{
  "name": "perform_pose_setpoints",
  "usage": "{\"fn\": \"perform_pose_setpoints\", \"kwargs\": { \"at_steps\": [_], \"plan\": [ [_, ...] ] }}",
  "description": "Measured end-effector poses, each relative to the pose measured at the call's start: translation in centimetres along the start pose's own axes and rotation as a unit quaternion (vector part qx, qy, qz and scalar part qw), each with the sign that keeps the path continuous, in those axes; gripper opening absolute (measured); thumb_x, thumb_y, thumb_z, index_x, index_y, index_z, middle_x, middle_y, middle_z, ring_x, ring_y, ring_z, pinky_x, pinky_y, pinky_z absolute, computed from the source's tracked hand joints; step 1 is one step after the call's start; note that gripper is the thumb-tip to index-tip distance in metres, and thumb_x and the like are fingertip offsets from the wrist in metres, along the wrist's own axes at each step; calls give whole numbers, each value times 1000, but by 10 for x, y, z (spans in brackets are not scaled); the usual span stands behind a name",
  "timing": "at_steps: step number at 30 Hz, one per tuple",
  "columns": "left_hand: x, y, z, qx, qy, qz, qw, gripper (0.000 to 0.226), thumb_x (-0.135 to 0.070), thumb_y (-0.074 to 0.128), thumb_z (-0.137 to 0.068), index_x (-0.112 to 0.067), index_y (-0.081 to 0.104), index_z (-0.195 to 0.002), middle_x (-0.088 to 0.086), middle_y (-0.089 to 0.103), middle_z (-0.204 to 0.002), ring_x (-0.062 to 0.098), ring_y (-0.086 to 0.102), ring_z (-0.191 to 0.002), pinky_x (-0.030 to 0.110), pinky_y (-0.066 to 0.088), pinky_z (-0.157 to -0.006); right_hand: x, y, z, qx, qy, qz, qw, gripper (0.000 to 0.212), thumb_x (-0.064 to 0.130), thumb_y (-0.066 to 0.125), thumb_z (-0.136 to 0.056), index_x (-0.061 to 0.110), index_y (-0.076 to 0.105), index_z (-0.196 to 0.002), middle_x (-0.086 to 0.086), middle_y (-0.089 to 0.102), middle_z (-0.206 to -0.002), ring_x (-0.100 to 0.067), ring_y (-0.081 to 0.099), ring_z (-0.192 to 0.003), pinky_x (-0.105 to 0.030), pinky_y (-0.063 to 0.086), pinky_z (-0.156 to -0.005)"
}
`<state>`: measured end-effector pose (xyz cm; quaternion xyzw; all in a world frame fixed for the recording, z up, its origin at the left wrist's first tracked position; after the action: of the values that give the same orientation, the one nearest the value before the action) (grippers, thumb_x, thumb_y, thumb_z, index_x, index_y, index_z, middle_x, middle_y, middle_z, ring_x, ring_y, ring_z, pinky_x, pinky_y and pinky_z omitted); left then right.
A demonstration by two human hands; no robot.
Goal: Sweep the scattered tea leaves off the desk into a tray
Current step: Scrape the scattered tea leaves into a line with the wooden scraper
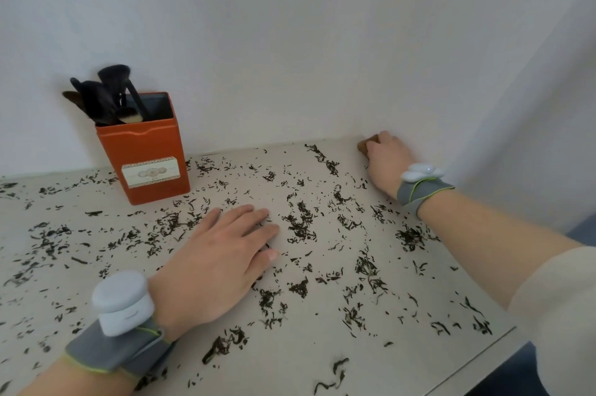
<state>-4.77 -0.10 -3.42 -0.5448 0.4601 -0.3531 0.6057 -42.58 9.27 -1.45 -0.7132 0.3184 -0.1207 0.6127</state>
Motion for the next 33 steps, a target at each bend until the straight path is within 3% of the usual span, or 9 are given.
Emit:
{"fn": "perform_pose_setpoints", "kwargs": {
  "at_steps": [2,6,10,16,24,28,33],
  "plan": [
    [0,0,0,-1,0,1,1000,63,-65,6,-102,-44,19,-160,-20,10,-169,5,-2,-157,42,1,-129,12,0,4,-6,35,-19,999,16,4,50,-85,5,60,-96,-15,48,-101,-34,51,-88,-35,35,-65],
    [-1,-2,0,-2,-3,2,1000,63,-64,7,-102,-44,22,-160,-20,12,-169,4,-1,-157,41,1,-129,44,-5,14,-16,14,-58,998,14,7,49,-89,3,59,-98,-16,48,-108,-33,49,-90,-38,43,-68],
    [-4,-4,0,-3,-3,2,1000,64,-63,7,-101,-43,24,-159,-20,14,-169,6,2,-157,43,4,-129,72,-12,25,-22,-25,-90,995,9,3,52,-88,6,56,-95,-13,46,-104,-29,46,-86,-33,32,-65],
    [-3,-3,0,-3,-5,3,1000,63,-63,9,-102,-43,25,-159,-19,15,-169,6,3,-157,44,5,-129,40,-30,10,-37,-3,-80,996,27,15,47,-102,5,64,-120,-13,48,-105,-29,50,-81,-40,48,-72],
    [0,0,-1,-3,3,-3,1000,64,-64,7,-101,-43,23,-159,-19,15,-169,7,3,-157,45,6,-129,-7,-15,28,2,15,15,1000,22,7,45,-94,2,63,-106,-16,47,-106,-34,50,-91,-38,44,-72],
    [0,1,-1,-8,7,4,1000,63,-63,9,-101,-42,26,-159,-19,17,-169,7,4,-157,45,7,-129,10,-6,38,-7,48,-20,999,17,10,48,-97,1,60,-102,-18,49,-106,-35,51,-89,-37,33,-67],
    [-1,1,-1,-17,10,7,1000,62,-62,13,-102,-41,31,-157,-17,22,-168,8,9,-157,45,9,-129,42,-10,47,-16,9,-79,997,11,8,48,-95,4,58,-95,-11,40,-97,-30,45,-84,-36,38,-66]
  ]
}}
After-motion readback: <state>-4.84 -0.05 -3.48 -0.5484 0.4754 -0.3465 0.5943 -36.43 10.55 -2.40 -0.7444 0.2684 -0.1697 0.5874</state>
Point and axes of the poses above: each hand's wrist, its own z-axis away from the middle knuckle, its own y-axis out of the palm, x = y × z, the point moved 1 cm from there along -z, towards the middle knuckle
